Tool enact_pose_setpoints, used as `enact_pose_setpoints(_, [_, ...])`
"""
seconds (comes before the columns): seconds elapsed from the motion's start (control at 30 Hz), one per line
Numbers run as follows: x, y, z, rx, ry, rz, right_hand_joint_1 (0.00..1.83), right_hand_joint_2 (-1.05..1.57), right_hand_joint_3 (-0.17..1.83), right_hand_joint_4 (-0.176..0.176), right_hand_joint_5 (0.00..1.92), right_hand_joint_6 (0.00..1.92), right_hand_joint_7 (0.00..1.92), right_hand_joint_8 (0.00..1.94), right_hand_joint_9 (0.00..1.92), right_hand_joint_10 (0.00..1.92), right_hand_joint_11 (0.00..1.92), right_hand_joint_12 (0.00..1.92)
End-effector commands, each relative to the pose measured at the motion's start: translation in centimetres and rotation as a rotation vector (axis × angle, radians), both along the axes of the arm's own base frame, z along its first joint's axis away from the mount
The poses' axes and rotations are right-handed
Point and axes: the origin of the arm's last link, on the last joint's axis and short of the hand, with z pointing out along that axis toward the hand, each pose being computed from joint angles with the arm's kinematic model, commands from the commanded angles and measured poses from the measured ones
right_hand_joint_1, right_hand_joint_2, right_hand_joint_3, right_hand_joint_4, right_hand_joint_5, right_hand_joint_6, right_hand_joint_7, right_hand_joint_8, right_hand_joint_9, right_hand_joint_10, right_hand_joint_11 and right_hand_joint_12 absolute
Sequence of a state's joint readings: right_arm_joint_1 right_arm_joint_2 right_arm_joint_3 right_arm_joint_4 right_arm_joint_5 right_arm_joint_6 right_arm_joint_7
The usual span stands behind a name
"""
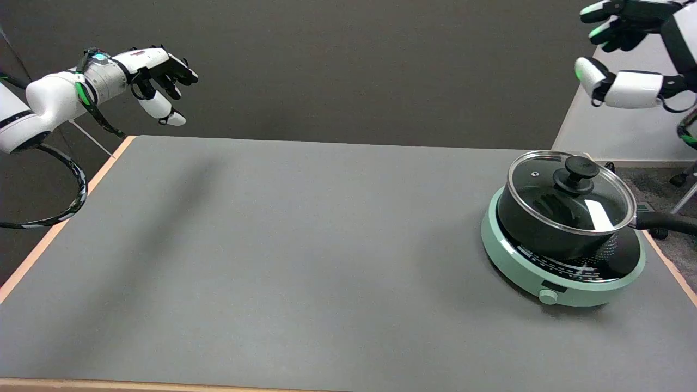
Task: Pick up the pot lid.
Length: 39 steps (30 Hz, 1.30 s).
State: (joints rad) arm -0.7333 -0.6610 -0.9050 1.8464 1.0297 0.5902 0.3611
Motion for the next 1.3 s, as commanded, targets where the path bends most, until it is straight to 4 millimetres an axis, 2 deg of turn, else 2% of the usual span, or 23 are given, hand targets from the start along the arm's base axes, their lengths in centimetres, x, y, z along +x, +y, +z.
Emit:
enact_pose_setpoints(0.03, [-0.4,3.9,3.2,-0.103,-0.088,-0.091,0.8,0.64,0.84,0.118,0.7,0.42,0.92,0.44,0.86,0.84,0.64,1.38])
enact_pose_setpoints(0.3, [-2.0,5.8,4.6,-0.141,-0.172,-0.219,0.8,0.63,0.84,0.118,0.69,0.41,0.92,0.44,0.86,0.83,0.64,1.38])
enact_pose_setpoints(0.47, [-4.2,5.5,4.8,-0.132,-0.274,-0.332,0.81,0.63,0.85,0.113,0.69,0.39,0.9,0.41,0.84,0.82,0.64,1.41])
enact_pose_setpoints(0.57, [-4.4,5.2,5.4,-0.146,-0.324,-0.405,0.82,0.62,0.86,0.104,0.68,0.38,0.89,0.4,0.84,0.8,0.59,1.43])
enact_pose_setpoints(0.77, [-2.7,2.7,5.7,-0.062,-0.503,-0.48,0.81,0.62,0.86,0.085,0.67,0.35,0.88,0.38,0.83,0.8,0.57,1.45])
enact_pose_setpoints(0.9, [1.4,0.1,4.4,0.025,-0.402,-0.486,0.82,0.61,0.86,0.062,0.65,0.32,0.86,0.36,0.8,0.81,0.45,1.51])
enact_pose_setpoints(0.93, [2.9,-0.3,4.2,0.034,-0.346,-0.472,0.83,0.6,0.85,0.039,0.65,0.32,0.85,0.36,0.78,0.82,0.42,1.5])
enact_pose_setpoints(1.07, [6.3,-0.5,3.6,0.038,-0.218,-0.492,0.84,0.59,0.84,-0.014,0.65,0.32,0.85,0.39,0.76,0.86,0.49,1.44])
enact_pose_setpoints(1.17, [6.8,-0.4,3.6,0.024,-0.18,-0.552,0.85,0.58,0.84,-0.033,0.64,0.32,0.86,0.4,0.76,0.88,0.52,1.42])
enact_pose_setpoints(1.3, [6.1,-0.4,3.7,0.014,-0.167,-0.562,0.86,0.58,0.85,-0.036,0.63,0.31,0.85,0.4,0.76,0.87,0.54,1.41])
